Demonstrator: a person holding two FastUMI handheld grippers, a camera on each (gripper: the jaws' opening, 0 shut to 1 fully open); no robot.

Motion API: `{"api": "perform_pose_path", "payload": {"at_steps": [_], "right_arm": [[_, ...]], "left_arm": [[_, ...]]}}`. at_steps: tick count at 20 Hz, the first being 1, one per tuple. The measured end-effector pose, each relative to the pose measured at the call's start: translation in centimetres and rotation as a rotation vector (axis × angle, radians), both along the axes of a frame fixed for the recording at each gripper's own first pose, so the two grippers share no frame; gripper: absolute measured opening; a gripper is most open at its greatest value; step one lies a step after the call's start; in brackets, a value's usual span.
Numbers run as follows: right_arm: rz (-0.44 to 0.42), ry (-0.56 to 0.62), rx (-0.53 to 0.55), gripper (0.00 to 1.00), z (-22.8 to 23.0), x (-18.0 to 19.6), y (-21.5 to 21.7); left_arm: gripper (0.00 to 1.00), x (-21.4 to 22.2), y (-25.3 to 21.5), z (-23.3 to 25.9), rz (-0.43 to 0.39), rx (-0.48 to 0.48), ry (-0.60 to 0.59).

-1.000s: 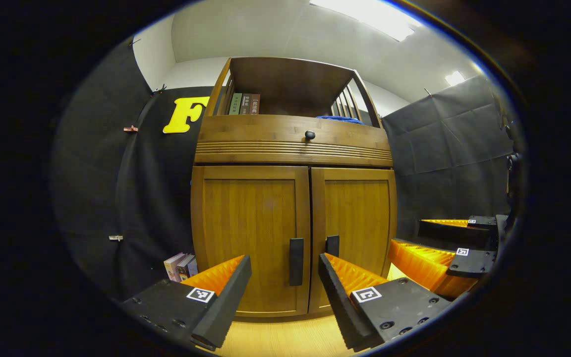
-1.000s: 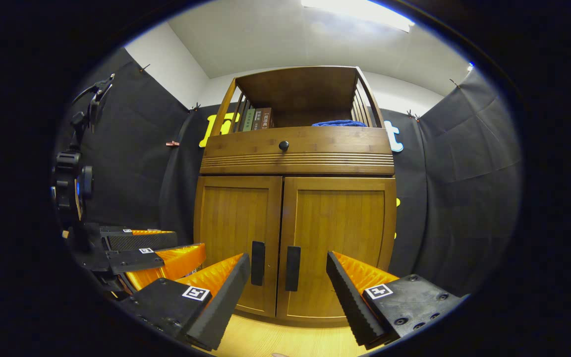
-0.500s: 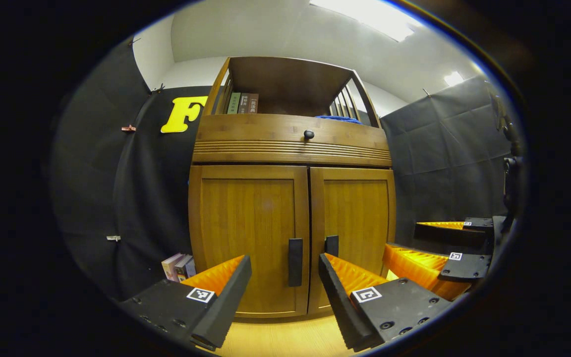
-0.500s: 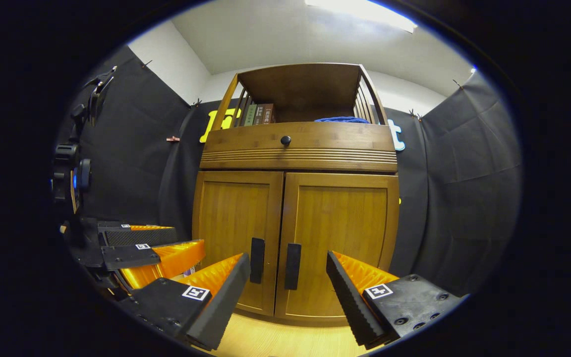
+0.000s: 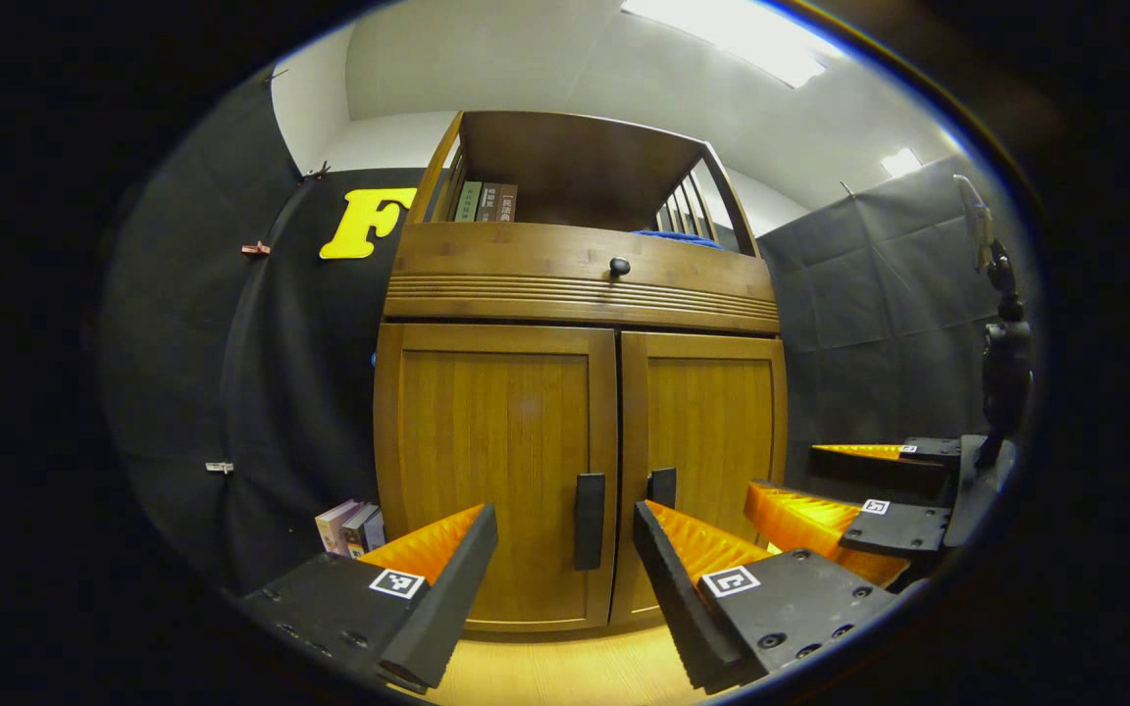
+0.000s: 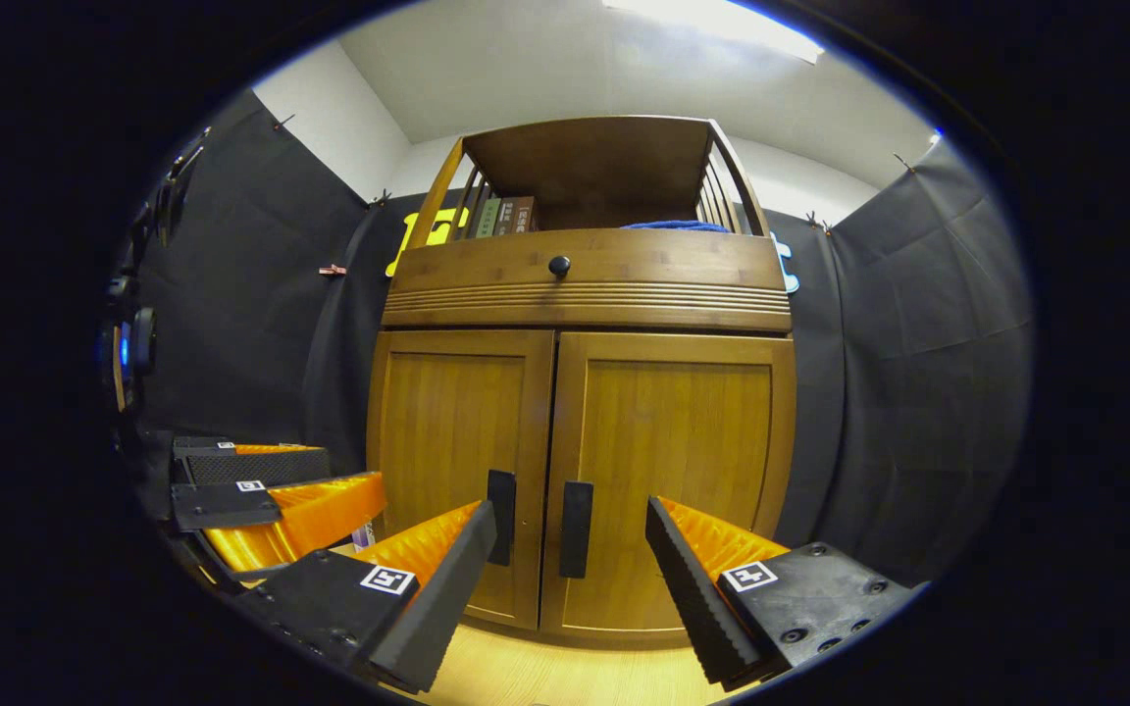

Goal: Open the right door of the double-door shoe cabinet with the right hand, and open the left door with the left hand.

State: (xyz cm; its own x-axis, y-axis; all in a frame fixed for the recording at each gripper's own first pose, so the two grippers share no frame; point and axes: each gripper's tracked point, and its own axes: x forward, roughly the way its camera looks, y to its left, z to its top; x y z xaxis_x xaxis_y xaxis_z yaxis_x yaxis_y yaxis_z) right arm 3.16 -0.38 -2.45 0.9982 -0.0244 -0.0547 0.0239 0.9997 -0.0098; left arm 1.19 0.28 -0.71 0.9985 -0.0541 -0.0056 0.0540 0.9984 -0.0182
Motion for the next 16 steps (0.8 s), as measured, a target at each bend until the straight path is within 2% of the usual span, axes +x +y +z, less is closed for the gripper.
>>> {"api": "perform_pose_path", "payload": {"at_steps": [8,16], "right_arm": [[-0.024,0.028,0.001,0.98,-2.2,4.1,-0.4],[-0.044,0.041,0.002,0.98,-5.5,9.1,-0.6]], "left_arm": [[0.93,1.5,0.5,-0.5,-0.014,-0.007,0.000],[0.93,1.9,1.4,-1.8,-0.024,-0.023,0.026]]}}
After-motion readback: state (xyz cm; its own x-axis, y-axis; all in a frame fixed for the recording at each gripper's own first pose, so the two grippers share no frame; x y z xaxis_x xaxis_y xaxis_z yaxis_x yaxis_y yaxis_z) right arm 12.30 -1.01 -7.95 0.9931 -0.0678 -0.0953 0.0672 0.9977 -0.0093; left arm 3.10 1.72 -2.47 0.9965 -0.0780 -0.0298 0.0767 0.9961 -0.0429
